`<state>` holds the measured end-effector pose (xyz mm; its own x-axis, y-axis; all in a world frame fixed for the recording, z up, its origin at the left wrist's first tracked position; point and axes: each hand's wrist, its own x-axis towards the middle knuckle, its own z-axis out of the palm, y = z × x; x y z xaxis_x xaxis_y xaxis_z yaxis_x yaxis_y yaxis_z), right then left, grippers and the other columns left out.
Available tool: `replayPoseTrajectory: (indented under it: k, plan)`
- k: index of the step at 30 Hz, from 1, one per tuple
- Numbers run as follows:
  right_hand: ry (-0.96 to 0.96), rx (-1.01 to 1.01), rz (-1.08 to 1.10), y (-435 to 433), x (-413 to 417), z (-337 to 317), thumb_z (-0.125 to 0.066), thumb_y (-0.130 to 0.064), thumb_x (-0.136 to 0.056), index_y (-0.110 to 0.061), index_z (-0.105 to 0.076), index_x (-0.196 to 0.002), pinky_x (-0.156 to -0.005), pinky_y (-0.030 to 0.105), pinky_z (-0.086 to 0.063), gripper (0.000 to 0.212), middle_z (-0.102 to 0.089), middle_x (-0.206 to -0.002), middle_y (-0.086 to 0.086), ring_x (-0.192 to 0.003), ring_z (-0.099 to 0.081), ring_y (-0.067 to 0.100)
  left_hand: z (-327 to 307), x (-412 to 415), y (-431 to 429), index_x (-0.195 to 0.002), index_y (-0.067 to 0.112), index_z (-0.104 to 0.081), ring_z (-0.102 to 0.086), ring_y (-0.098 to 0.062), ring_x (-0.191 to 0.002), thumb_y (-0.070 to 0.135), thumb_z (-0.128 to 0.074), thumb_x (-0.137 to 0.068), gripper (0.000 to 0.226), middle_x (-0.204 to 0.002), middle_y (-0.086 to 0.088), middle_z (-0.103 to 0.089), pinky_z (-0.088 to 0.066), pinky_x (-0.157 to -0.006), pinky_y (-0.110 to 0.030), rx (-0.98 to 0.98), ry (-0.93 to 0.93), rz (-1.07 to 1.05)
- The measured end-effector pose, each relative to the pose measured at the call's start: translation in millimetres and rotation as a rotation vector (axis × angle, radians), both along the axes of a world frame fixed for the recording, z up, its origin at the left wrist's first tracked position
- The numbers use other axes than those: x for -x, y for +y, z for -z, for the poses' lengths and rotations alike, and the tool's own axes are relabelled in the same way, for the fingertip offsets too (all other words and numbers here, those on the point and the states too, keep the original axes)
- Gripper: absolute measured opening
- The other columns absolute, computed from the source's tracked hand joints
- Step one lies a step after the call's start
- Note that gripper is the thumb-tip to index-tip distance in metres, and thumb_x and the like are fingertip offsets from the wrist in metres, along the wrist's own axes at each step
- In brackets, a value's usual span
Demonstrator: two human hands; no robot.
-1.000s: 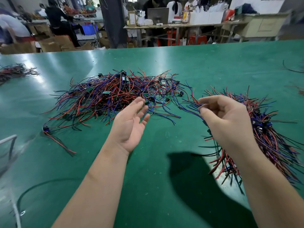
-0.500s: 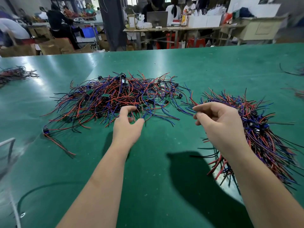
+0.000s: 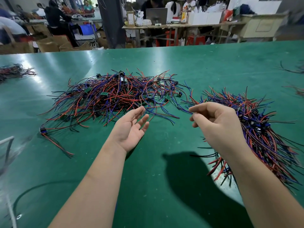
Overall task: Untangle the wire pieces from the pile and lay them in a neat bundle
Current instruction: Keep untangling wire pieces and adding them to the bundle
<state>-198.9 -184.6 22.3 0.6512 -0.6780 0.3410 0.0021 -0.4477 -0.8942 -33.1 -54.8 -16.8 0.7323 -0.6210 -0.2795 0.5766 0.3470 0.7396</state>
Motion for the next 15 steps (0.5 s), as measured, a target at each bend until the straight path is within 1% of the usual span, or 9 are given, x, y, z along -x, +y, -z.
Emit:
replayPoseTrajectory:
  k: [3,4,6,8,9,11,13,14,15]
  plan:
    - [0.023,-0.101,-0.049,-1.4,-3.5,3.4,-0.058,0.001,-0.084,-0.021,-0.070,-0.080,-0.059,0.018,-0.051,0.026,-0.070,-0.064,-0.003,-0.058,-0.064,0.010,-10.2,7.0,0.7,-0.113,0.016,-0.059,-0.056,-0.008,-0.092,0.013,-0.052,-0.094,0.020,-0.100,0.004,-0.059,-0.045,-0.075,-0.022,0.062,-0.102,-0.034]
    - [0.031,-0.153,-0.066,-1.4,-4.8,4.6,-0.057,0.002,-0.085,-0.018,-0.070,-0.080,-0.058,0.016,-0.049,0.025,-0.070,-0.063,-0.003,-0.057,-0.064,0.008,-14.6,11.6,0.9,-0.115,0.017,-0.057,-0.055,-0.008,-0.098,0.011,-0.053,-0.091,0.025,-0.104,0.004,-0.058,-0.043,-0.078,-0.023,0.073,-0.160,-0.034]
    - [0.039,-0.295,-0.101,0.0,-7.5,6.7,-0.055,0.003,-0.088,-0.014,-0.070,-0.081,-0.056,0.016,-0.048,0.024,-0.069,-0.062,-0.001,-0.056,-0.063,0.010,-23.0,24.7,1.1,-0.122,0.019,-0.055,-0.053,-0.007,-0.106,0.009,-0.056,-0.085,0.038,-0.109,0.004,-0.058,-0.041,-0.081,-0.025,0.081,-0.292,-0.005]
    - [0.031,-0.498,-0.141,3.2,-10.7,7.1,-0.051,-0.002,-0.093,-0.011,-0.067,-0.083,-0.054,0.019,-0.047,0.022,-0.069,-0.066,0.003,-0.056,-0.063,0.013,-30.2,38.2,3.0,-0.125,0.018,-0.055,-0.056,-0.005,-0.102,0.006,-0.065,-0.078,0.050,-0.102,0.008,-0.065,-0.043,-0.080,-0.022,0.100,-0.435,0.063]
    - [0.027,-0.621,-0.169,4.1,-12.2,6.1,-0.048,-0.009,-0.097,-0.011,-0.066,-0.086,-0.054,0.019,-0.046,0.021,-0.069,-0.070,0.007,-0.056,-0.063,0.014,-32.4,43.7,4.8,-0.124,0.018,-0.057,-0.057,-0.004,-0.101,0.006,-0.065,-0.076,0.050,-0.100,0.009,-0.067,-0.045,-0.079,-0.019,0.111,-0.512,0.124]
    - [0.029,-0.842,-0.260,3.0,-12.9,3.2,-0.044,-0.029,-0.099,-0.011,-0.063,-0.093,-0.055,0.023,-0.045,0.027,-0.069,-0.077,0.008,-0.060,-0.064,0.015,-36.3,54.5,8.8,-0.120,0.015,-0.062,-0.059,-0.007,-0.104,0.010,-0.063,-0.079,0.041,-0.105,0.006,-0.069,-0.047,-0.080,-0.019,0.150,-0.636,0.329]
    - [-0.002,-0.955,-0.354,1.0,-11.0,0.9,-0.049,-0.043,-0.089,-0.010,-0.063,-0.098,-0.057,0.023,-0.046,0.036,-0.068,-0.078,0.006,-0.062,-0.061,0.014,-36.9,63.3,11.3,-0.113,0.011,-0.067,-0.061,-0.012,-0.108,0.016,-0.062,-0.081,0.034,-0.113,0.000,-0.068,-0.047,-0.084,-0.020,0.135,-0.714,0.552]
    - [-0.017,-0.960,-0.370,0.0,-9.7,1.0,-0.056,-0.041,-0.080,-0.009,-0.063,-0.098,-0.057,0.023,-0.048,0.038,-0.068,-0.077,0.006,-0.062,-0.061,0.014,-35.7,66.3,11.4,-0.109,0.010,-0.070,-0.060,-0.014,-0.110,0.017,-0.062,-0.081,0.029,-0.114,-0.003,-0.068,-0.046,-0.085,-0.019,0.085,-0.760,0.627]
    - [-0.025,-0.940,-0.374,-0.7,-8.4,1.6,-0.061,-0.034,-0.072,-0.007,-0.063,-0.096,-0.058,0.022,-0.050,0.036,-0.069,-0.076,0.008,-0.062,-0.063,0.015,-33.3,67.8,10.5,-0.102,0.012,-0.073,-0.060,-0.015,-0.109,0.016,-0.064,-0.082,0.022,-0.113,-0.006,-0.069,-0.046,-0.087,-0.018,0.017,-0.805,0.670]
